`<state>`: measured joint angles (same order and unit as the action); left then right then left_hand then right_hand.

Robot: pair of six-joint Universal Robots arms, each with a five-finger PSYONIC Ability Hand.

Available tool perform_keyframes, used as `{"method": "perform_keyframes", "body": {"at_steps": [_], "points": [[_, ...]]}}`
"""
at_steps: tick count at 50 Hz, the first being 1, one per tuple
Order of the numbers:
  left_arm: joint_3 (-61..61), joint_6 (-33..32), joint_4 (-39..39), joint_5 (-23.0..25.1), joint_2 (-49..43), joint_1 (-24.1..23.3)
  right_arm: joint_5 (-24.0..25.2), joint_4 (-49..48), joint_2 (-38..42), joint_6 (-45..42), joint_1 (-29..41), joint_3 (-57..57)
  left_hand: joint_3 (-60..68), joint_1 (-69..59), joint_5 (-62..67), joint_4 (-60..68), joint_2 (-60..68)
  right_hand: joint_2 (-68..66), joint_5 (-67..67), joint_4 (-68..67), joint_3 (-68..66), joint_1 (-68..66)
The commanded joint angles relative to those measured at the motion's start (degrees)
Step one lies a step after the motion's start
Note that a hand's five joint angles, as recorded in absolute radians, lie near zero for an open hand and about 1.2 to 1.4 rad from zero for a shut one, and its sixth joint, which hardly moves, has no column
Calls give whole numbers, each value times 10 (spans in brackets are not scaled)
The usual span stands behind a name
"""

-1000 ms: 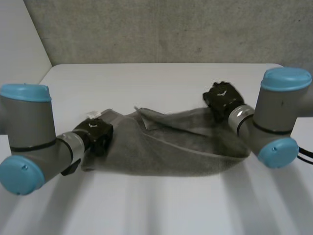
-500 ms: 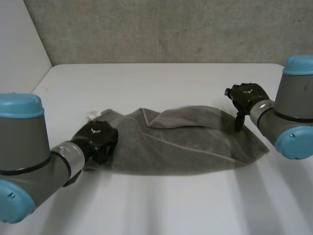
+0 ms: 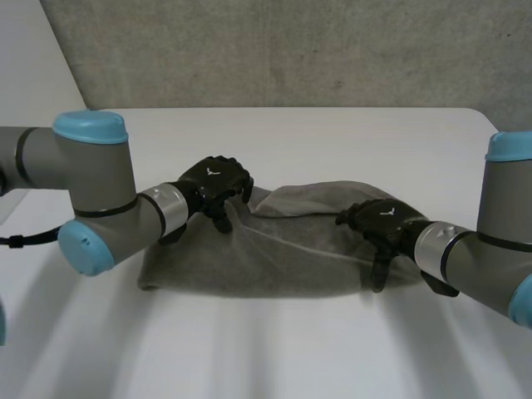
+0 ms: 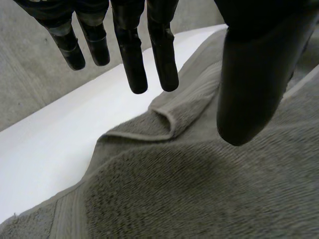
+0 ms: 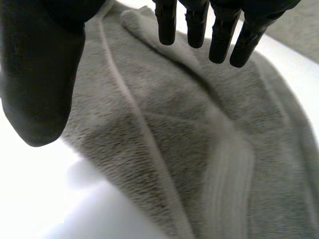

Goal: Fold the towel.

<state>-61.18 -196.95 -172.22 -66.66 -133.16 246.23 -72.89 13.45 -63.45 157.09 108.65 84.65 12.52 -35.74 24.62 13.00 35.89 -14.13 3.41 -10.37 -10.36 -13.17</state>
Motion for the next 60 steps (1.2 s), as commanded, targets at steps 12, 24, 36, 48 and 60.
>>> {"method": "perform_keyframes", "body": {"at_steps": [12,24,36,48,60], "points": [[48,-71,20,-34,-64,45,-1,-1,16,-7,-5,-8,-25,18,-7,-30,-20,41,-34,4,4,32],[77,-103,17,-44,-94,50,-1,-1,16,-8,-5,-2,-25,69,-57,-30,-70,41,-34,4,4,32],[94,-102,10,-37,-100,49,-1,-2,25,-10,-5,-5,-25,205,-194,-30,-206,41,-34,4,4,32],[111,-103,9,-38,-127,48,-1,-4,35,-11,-6,-11,-25,207,-195,-30,-208,41,-34,4,4,32],[111,-104,42,-40,-127,48,0,-4,42,-11,-6,-19,-25,15,-4,-30,-16,41,-34,4,4,32]]}}
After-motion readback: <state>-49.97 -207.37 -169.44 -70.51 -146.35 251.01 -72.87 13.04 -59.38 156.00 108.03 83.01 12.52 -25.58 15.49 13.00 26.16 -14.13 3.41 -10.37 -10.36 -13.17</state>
